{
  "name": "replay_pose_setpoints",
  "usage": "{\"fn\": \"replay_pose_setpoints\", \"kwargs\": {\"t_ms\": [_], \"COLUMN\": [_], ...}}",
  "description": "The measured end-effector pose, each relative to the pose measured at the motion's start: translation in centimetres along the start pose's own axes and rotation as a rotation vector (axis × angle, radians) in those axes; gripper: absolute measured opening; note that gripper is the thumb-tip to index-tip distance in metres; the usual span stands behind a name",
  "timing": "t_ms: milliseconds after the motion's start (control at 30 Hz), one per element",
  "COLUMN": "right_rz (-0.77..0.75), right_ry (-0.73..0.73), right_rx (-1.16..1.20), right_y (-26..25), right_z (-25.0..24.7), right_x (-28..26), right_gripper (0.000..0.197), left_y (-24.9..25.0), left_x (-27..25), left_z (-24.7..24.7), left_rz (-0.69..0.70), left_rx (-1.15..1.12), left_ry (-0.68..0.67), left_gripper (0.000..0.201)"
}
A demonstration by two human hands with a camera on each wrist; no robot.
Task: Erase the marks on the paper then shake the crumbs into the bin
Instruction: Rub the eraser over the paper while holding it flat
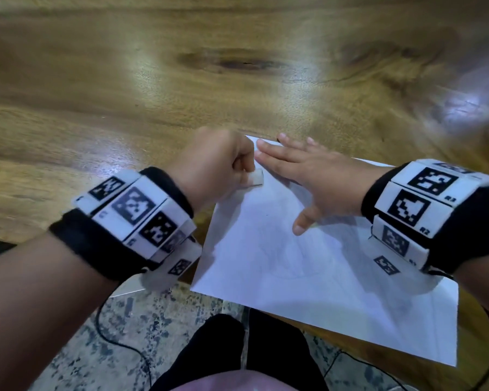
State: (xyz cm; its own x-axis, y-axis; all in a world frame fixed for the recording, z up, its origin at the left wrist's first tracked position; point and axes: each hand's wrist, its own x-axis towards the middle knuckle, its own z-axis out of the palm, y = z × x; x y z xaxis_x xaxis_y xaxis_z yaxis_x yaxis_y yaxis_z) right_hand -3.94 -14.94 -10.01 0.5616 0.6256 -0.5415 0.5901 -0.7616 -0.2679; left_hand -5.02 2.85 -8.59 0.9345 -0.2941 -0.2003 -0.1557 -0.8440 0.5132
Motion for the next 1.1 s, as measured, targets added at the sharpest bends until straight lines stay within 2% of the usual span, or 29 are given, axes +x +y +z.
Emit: {"fn": "replay_pose_setpoints", "kwargs": {"t_ms": [100, 167, 233, 267, 433, 500, 600, 667, 733, 833, 900, 967, 1033, 1100], "right_rz": [-0.007, -0.015, -0.016, -0.017, -0.01, -0.012, -0.011, -0.007, -0.008, -0.01, -0.012, -0.015, -0.014, -0.007], "right_ry": [0.006, 0.012, 0.011, 0.011, 0.004, 0.001, 0.004, 0.007, 0.014, 0.018, 0.012, 0.019, 0.021, 0.017], "right_rx": [0.014, 0.01, 0.012, 0.015, 0.025, 0.027, 0.012, 0.007, 0.005, 0.017, 0.022, 0.023, 0.016, 0.007], "right_y": [0.1, 0.2, 0.2, 0.2, 0.2, 0.2, 0.3, 0.2, 0.2, 0.3, 0.3, 0.4, 0.3, 0.2], "right_z": [0.1, 0.2, 0.3, 0.2, 0.2, 0.2, 0.2, 0.3, 0.3, 0.3, 0.2, 0.3, 0.4, 0.3], "right_x": [0.0, 0.1, 0.1, 0.1, 0.1, 0.1, 0.1, 0.1, 0.1, 0.1, 0.1, 0.2, 0.1, 0.1], "right_gripper": [0.122, 0.122, 0.122, 0.122, 0.123, 0.123, 0.123, 0.123, 0.123, 0.123, 0.123, 0.123, 0.123, 0.122], "left_y": [-0.5, -1.0, -1.4, -1.4, 0.1, 0.1, -0.4, -0.7, -0.7, -0.6, -1.0, -1.3, -1.4, -1.6], "left_x": [-1.2, -3.5, -4.6, -4.3, 0.1, -0.6, -4.1, -5.0, -3.7, -0.3, 0.0, -1.9, -4.0, -4.2], "left_z": [0.5, 0.4, 0.2, 0.0, 0.3, 0.9, 1.2, 1.1, 0.8, 0.2, 0.2, 0.3, 0.2, 0.0], "left_rz": [0.013, 0.035, 0.026, 0.015, -0.012, 0.022, 0.105, 0.096, 0.049, 0.013, 0.04, 0.08, 0.06, 0.015], "left_rx": [0.022, 0.026, 0.003, -0.014, -0.008, -0.003, -0.015, -0.035, -0.066, -0.028, 0.012, 0.026, 0.001, -0.059], "left_ry": [-0.027, -0.142, -0.25, -0.251, 0.008, 0.006, -0.165, -0.249, -0.195, -0.014, -0.001, -0.083, -0.224, -0.276], "left_gripper": [0.015, 0.026, 0.026, 0.024, 0.013, 0.012, 0.026, 0.027, 0.025, 0.012, 0.012, 0.026, 0.036, 0.029]}}
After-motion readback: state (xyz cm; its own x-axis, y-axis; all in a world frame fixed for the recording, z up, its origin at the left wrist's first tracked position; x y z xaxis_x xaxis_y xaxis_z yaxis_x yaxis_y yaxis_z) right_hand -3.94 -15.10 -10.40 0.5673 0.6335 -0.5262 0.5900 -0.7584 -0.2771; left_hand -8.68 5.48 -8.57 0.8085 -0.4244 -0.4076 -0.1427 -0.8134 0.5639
